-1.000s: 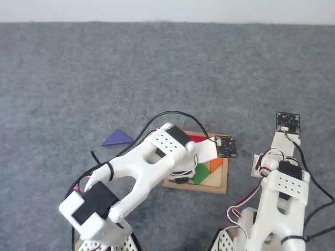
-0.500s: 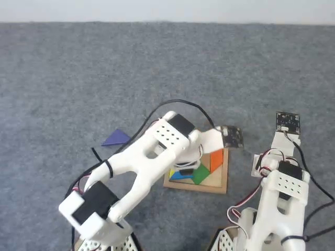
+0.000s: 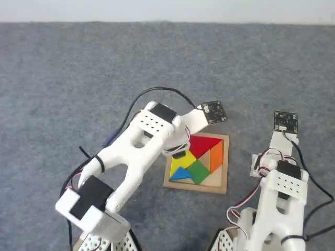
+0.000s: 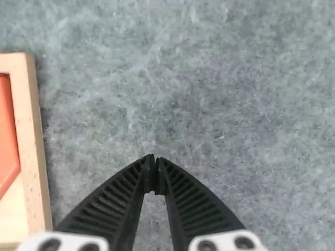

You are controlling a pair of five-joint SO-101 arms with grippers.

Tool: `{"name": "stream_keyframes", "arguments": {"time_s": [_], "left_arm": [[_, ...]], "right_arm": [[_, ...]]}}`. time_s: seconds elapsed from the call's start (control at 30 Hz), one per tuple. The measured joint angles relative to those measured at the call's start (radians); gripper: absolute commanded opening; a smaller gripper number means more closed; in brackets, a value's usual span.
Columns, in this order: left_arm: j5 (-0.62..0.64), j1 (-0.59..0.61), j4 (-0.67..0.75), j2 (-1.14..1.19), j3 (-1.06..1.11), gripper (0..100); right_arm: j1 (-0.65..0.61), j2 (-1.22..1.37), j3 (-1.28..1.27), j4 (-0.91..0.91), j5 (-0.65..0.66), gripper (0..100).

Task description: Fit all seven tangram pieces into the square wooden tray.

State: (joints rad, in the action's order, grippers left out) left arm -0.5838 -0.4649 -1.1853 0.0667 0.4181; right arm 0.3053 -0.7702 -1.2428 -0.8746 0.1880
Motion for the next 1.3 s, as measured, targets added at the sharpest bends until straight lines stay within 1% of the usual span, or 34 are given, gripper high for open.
{"name": "stream_keyframes", "arguments": {"time_s": [0.13, 0.23, 0.53, 0.67, 0.73, 0.83, 0.93, 1.0, 1.07, 1.13, 1.2, 1.3], "left_arm": [[-0.005, -0.028, 0.054, 0.0, 0.092, 19], [0.003, -0.028, 0.071, 0.0, 0.115, 19], [0.023, -0.081, 0.074, 0.0, 0.117, 19], [0.054, -0.06, 0.069, 0.0, 0.072, 19], [0.089, -0.015, 0.043, 0.0, 0.017, 19], [0.175, 0.095, -0.009, 0.0, -0.084, 19], [0.284, 0.252, -0.055, 0.0, -0.173, 19], [0.321, 0.367, -0.101, 0.0, -0.215, 19], [0.293, 0.476, -0.164, 0.0, -0.233, 19], [0.224, 0.554, -0.232, 0.0, -0.233, 19], [0.153, 0.606, -0.269, 0.0, -0.229, 19], [0.061, 0.655, -0.272, 0.0, -0.189, 19]], "right_arm": [[0.0, 0.0, 0.0, 0.0, 0.0, 1.1], [0.0, 0.0, 0.0, 0.0, 0.0, 1.1], [0.0, 0.0, 0.0, 0.0, 0.0, 1.1], [0.0, 0.0, 0.0, 0.0, 0.0, 1.1], [0.0, 0.0, 0.0, 0.0, 0.0, 1.1], [0.0, 0.0, 0.0, 0.0, 0.0, 1.1], [0.0, 0.0, 0.0, 0.0, 0.0, 1.1], [0.0, 0.0, 0.0, 0.0, 0.0, 1.1], [0.0, 0.0, 0.0, 0.0, 0.0, 1.1], [0.0, 0.0, 0.0, 0.0, 0.0, 1.1], [0.0, 0.0, 0.0, 0.0, 0.0, 1.1], [-0.028, 0.0, 0.0, 0.0, 0.0, 1.1]]}}
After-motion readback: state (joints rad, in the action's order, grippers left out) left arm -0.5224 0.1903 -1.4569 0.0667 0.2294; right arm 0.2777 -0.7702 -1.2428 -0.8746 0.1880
